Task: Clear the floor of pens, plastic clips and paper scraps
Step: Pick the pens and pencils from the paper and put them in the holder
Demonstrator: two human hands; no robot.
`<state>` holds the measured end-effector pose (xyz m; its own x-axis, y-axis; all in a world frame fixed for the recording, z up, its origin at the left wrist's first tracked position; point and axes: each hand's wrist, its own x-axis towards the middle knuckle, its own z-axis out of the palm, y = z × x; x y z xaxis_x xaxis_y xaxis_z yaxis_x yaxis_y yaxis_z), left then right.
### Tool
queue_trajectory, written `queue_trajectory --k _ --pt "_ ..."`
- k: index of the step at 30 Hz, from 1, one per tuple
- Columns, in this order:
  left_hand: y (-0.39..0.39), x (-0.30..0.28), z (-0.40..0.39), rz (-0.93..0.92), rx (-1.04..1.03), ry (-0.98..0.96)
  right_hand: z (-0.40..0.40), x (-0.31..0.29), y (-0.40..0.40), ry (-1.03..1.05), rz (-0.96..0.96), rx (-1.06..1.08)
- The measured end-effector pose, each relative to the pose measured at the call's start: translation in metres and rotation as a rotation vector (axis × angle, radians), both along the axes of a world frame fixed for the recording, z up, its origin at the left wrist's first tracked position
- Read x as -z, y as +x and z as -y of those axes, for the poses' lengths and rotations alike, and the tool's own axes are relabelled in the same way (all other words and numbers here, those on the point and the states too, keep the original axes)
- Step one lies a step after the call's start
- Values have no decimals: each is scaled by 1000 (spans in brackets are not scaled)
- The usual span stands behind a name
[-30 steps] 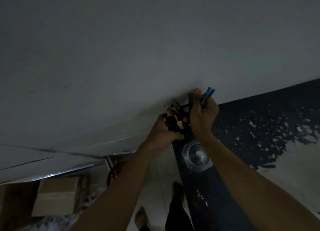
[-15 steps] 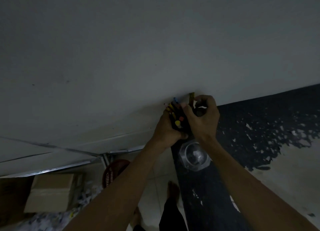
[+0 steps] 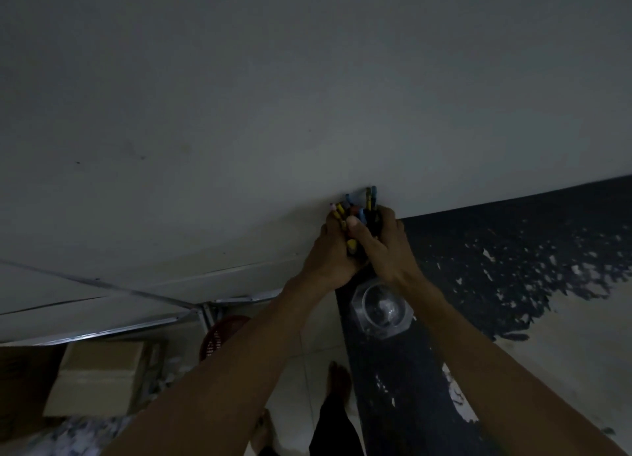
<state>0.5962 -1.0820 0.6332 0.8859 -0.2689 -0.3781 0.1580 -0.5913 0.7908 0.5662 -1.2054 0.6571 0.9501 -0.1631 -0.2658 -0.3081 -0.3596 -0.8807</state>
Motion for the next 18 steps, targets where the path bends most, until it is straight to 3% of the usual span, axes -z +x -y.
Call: queue_trajectory --k 3,7,13,18 --pt "-4 -19 -6 -51 -10 -2 6 -6 -2 120 -12 60" --pt "-6 -33 -20 -50 -7 -8 16 -20 -4 119 3 91" --pt "-26 -75 -56 19 14 38 6 -53 -13 -162 239 77" --pt "-60 -106 -93 200 -83 21 -21 -86 -25 -417 458 7"
